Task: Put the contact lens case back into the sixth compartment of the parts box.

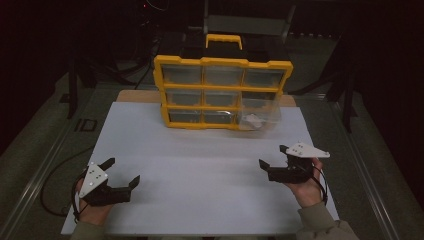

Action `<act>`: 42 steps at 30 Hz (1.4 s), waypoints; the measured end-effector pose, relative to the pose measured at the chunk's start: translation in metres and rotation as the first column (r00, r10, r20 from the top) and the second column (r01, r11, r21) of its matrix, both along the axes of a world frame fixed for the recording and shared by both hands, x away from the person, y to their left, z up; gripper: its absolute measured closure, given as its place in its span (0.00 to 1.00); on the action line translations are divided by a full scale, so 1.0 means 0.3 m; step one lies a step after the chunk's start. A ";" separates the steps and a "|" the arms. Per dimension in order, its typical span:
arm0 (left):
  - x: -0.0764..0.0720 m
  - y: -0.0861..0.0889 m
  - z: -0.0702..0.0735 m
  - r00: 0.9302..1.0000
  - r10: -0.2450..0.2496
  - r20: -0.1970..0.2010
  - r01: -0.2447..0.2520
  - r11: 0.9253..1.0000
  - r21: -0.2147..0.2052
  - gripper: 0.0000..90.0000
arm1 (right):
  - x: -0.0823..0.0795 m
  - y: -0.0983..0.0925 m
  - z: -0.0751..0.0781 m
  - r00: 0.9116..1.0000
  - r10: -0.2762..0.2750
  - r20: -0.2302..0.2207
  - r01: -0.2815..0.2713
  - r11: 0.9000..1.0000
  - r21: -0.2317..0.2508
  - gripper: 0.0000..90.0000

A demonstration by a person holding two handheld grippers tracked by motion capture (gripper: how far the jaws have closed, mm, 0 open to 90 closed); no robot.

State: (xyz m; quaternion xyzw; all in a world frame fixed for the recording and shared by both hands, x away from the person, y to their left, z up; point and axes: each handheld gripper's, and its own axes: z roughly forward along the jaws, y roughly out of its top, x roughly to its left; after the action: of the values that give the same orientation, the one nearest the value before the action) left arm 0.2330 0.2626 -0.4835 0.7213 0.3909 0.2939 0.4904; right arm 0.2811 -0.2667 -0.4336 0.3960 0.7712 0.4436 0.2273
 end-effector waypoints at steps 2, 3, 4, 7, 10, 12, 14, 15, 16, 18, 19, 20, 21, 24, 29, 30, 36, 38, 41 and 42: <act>0.000 0.003 0.002 1.000 0.000 0.001 0.000 1.000 0.001 0.00 | -0.017 -0.005 -0.025 1.000 -0.006 0.014 0.006 1.000 0.012 0.11; 0.001 0.004 0.002 1.000 0.001 0.001 -0.001 1.000 0.000 0.00 | -0.026 -0.008 -0.036 1.000 -0.012 0.014 0.012 1.000 0.021 0.11; 0.001 0.004 0.002 1.000 0.001 0.000 -0.001 1.000 -0.001 0.00 | -0.034 -0.011 -0.047 1.000 -0.024 0.014 0.024 1.000 0.018 0.11; 0.002 0.004 0.001 1.000 0.000 0.000 0.000 1.000 -0.001 0.00 | -0.059 -0.020 -0.075 0.999 -0.035 0.024 0.035 0.999 0.014 0.11; 0.002 0.004 0.002 1.000 0.001 0.002 -0.001 1.000 0.002 0.00 | -0.082 -0.026 -0.091 0.999 -0.027 0.041 0.026 0.999 0.039 0.11; 0.001 0.005 0.002 1.000 0.002 0.002 -0.002 1.000 -0.001 0.00 | -0.097 -0.029 -0.100 0.998 -0.024 0.053 0.021 0.998 0.057 0.11; 0.000 0.006 0.002 1.000 0.002 0.002 -0.002 1.000 -0.002 0.00 | -0.110 -0.032 -0.109 0.998 -0.017 0.063 0.013 0.998 0.064 0.11; 0.000 0.007 0.002 1.000 0.002 0.003 -0.001 1.000 -0.003 0.00 | -0.116 -0.034 -0.113 0.997 -0.019 0.071 0.014 0.998 0.065 0.11; 0.000 0.007 0.002 1.000 0.002 0.003 -0.001 1.000 -0.003 0.00 | -0.116 -0.034 -0.113 0.997 -0.019 0.071 0.014 0.998 0.065 0.11; -0.001 0.008 0.003 1.000 0.001 0.004 -0.001 1.000 -0.005 0.00 | -0.131 -0.042 -0.124 0.996 -0.020 0.085 0.013 0.996 0.089 0.11; -0.001 0.009 0.003 1.000 0.001 0.006 -0.001 1.000 -0.004 0.00 | -0.136 -0.046 -0.130 0.996 -0.019 0.088 0.010 0.995 0.098 0.11; -0.002 0.009 0.003 1.000 0.001 0.006 -0.001 1.000 -0.005 0.00 | -0.140 -0.050 -0.135 0.996 -0.020 0.092 0.011 0.995 0.099 0.11; -0.002 0.010 0.003 1.000 0.001 0.008 -0.001 1.000 -0.006 0.00 | -0.143 -0.054 -0.140 0.995 -0.018 0.096 0.009 0.995 0.100 0.11; -0.002 0.011 0.003 1.000 0.002 0.011 -0.002 1.000 -0.007 0.00 | -0.154 -0.064 -0.156 0.994 -0.031 0.102 0.020 0.994 0.109 0.11; -0.006 0.013 0.004 1.000 0.002 0.017 -0.002 1.000 -0.008 0.00 | -0.167 -0.083 -0.167 0.992 -0.043 0.120 0.027 0.991 0.134 0.11; -0.007 0.013 0.005 1.000 0.004 0.019 -0.004 1.000 -0.009 0.00 | -0.170 -0.087 -0.168 0.992 -0.048 0.121 0.031 0.990 0.141 0.11; -0.011 0.018 0.001 1.000 0.005 0.023 -0.005 1.000 -0.009 0.00 | -0.183 -0.100 -0.185 0.989 -0.061 0.137 0.041 0.988 0.147 0.11; -0.012 0.017 -0.001 1.000 0.003 0.021 -0.002 1.000 -0.010 0.00 | -0.185 -0.102 -0.189 0.987 -0.069 0.147 0.048 0.988 0.147 0.11; -0.011 0.019 -0.006 1.000 0.001 0.016 -0.001 1.000 -0.008 0.00 | -0.184 -0.103 -0.189 0.983 -0.080 0.164 0.055 0.987 0.153 0.11; -0.010 0.019 -0.008 1.000 0.001 0.014 -0.001 1.000 -0.008 0.00 | -0.183 -0.104 -0.190 0.983 -0.079 0.168 0.053 0.987 0.153 0.11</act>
State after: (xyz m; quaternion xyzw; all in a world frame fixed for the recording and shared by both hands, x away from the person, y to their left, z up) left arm 0.2300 0.2682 -0.4858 0.7170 0.3890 0.2980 0.4957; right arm 0.2262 -0.2977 -0.4907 0.3972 0.6998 0.5245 0.2782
